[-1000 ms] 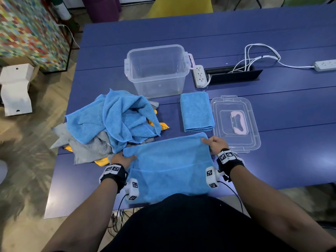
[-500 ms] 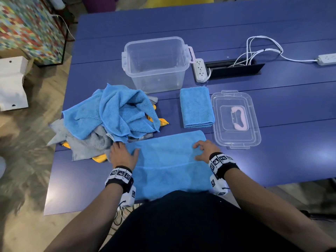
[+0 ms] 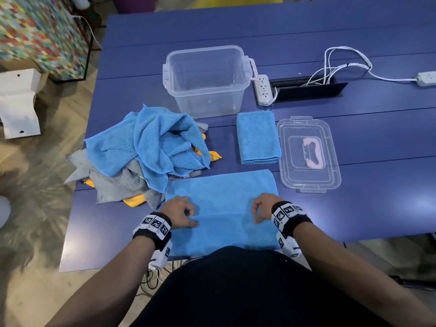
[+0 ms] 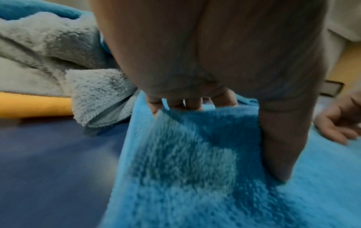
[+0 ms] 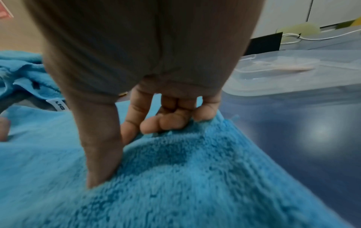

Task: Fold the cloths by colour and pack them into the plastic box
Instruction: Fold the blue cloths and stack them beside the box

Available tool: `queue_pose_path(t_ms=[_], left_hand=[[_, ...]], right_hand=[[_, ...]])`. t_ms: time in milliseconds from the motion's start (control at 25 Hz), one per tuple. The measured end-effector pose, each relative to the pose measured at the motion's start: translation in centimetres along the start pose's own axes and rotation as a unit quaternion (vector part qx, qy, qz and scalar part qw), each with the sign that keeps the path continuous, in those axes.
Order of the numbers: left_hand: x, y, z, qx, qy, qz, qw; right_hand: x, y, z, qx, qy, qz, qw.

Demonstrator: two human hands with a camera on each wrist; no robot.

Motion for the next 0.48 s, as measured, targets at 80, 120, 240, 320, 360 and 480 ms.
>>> queue_pose_path(t_ms=[80,120,240,320,360,480], left_hand=[[-0.7,0.1,-1.3,-0.066,-0.108,-0.012,0.992],[-1.3,0.3,-1.8,-0.094,-0.154,-0.012,0.984],[-3.2,0.3,-2.9,-0.130,-0.248,0.007,0.960],[-3.8,0.3,-3.6,-0.150,-0.288,0.040,0.945],[-3.7,0.3,-4.0,-0.164,-0.300,0.059,0.938],[-2.2,-0.5,-5.0,-0.231,-0.308,0.126,0.914]], right_hand=[[-0.4,0.2,0.2,0.009,-0.024,0.005,1.000],[-0.7,0.3,0.4,0.018,-0.017,0.006,1.000],[-1.5,0.3,1.0,0.023,-0.010,-0.008,1.000],[-1.9,0.3,1.5,0.024,0.002,-0.007,1.000],[-2.1,0.2,1.7,0.028,0.019,0.015,0.999],[-2.7,0.1,1.6,0.028,0.074,0.074,0.994]])
Point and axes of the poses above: each hand's wrist, its own y-axis towards the middle knuckle, its own x-axis out of the palm, z = x × y, the point moved 6 cm from there along y, towards the middle knuckle, and after that the axes turned 15 degrees about z, right-handed, at the moved point
